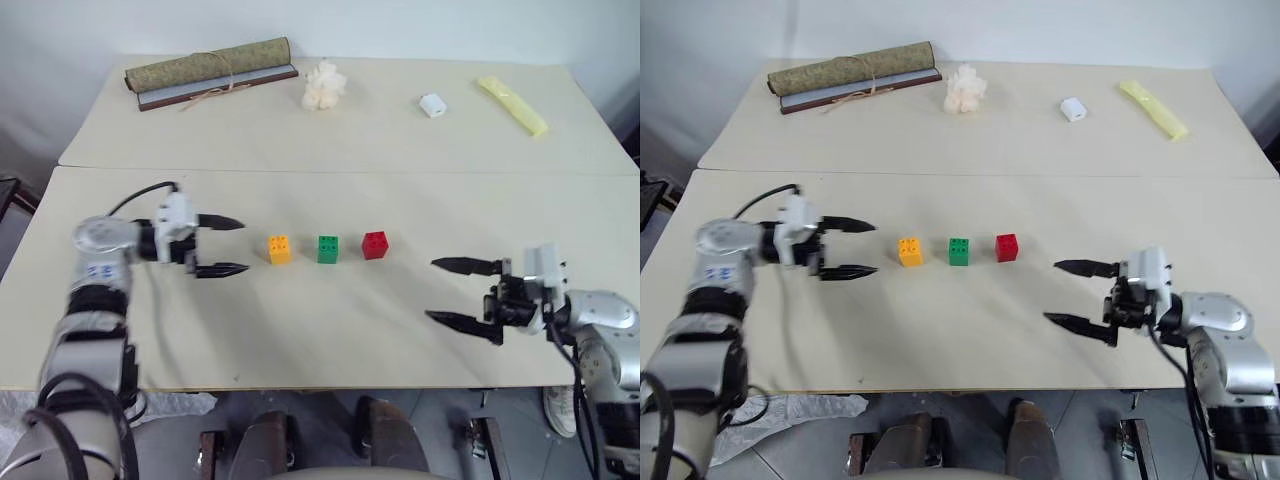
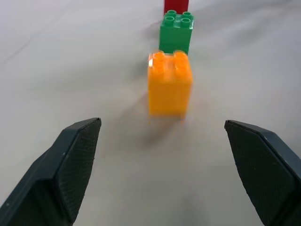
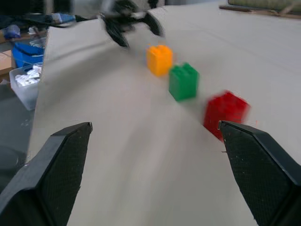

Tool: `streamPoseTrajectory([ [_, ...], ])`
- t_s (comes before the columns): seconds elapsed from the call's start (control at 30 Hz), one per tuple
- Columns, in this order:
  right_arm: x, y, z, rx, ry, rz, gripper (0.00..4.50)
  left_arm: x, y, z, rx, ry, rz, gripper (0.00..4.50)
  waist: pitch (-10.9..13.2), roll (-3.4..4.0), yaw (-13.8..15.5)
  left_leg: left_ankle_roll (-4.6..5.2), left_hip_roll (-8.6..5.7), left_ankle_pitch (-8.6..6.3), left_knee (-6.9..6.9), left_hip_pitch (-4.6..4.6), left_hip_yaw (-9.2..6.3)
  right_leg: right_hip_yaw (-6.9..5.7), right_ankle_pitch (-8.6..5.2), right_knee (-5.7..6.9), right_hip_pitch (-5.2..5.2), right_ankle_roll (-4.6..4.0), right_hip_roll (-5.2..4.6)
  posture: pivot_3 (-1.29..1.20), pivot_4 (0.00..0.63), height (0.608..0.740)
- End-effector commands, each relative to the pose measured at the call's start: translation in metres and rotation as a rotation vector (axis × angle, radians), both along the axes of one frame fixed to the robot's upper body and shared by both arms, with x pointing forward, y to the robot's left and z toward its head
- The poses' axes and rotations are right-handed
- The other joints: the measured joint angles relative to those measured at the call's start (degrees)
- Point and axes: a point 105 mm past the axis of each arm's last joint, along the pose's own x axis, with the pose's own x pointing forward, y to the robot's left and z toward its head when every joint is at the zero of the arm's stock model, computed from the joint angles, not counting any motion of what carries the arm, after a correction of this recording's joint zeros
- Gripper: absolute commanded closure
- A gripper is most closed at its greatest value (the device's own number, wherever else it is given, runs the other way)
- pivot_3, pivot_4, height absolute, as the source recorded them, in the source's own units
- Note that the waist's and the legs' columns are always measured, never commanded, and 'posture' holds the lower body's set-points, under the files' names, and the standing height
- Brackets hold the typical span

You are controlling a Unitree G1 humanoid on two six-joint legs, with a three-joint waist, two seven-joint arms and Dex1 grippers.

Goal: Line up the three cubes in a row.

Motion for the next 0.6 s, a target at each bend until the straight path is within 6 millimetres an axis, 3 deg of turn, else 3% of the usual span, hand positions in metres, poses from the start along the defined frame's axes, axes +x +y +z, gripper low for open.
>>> streamPoseTrajectory([
  [0.03,0.007,-0.009,0.006,-0.011,-0.022,0.041,0.0,-0.02,0.013,0.023,-0.05,-0.04,0.012,0.02,0.0,0.0,0.33,0.0,0.0,0.0,0.01,0.0,-0.02,-0.01,0.0,0.01,0.0,0.0,0.0,0.0,0.15,0.74],
  [0.23,0.027,-0.013,0.014,-0.01,-0.085,0.111,0.0,-0.029,0.049,0.031,-0.112,-0.057,0.186,0.02,0.01,0.01,1.28,0.0,-0.02,0.0,0.33,-0.03,-0.01,-0.03,0.0,0.1,0.11,0.0,-0.04,0.0,0.15,0.74],
  [0.4,0.04,-0.009,0.024,-0.003,-0.106,0.122,0.0,-0.031,0.054,0.036,-0.087,-0.089,0.209,0.02,0.0,0.01,1.39,-0.01,-0.03,-0.01,0.34,-0.05,0.03,-0.03,0.0,0.12,0.09,0.0,-0.04,0.0,0.15,0.74],
  [0.6,0.04,-0.006,0.026,0.0,-0.097,0.15,0.0,-0.028,0.05,0.041,-0.111,-0.13,0.225,0.02,0.0,0.01,1.46,-0.02,-0.04,-0.01,0.34,-0.1,0.08,-0.08,0.0,0.12,0.09,0.0,-0.04,0.0,0.15,0.74],
])
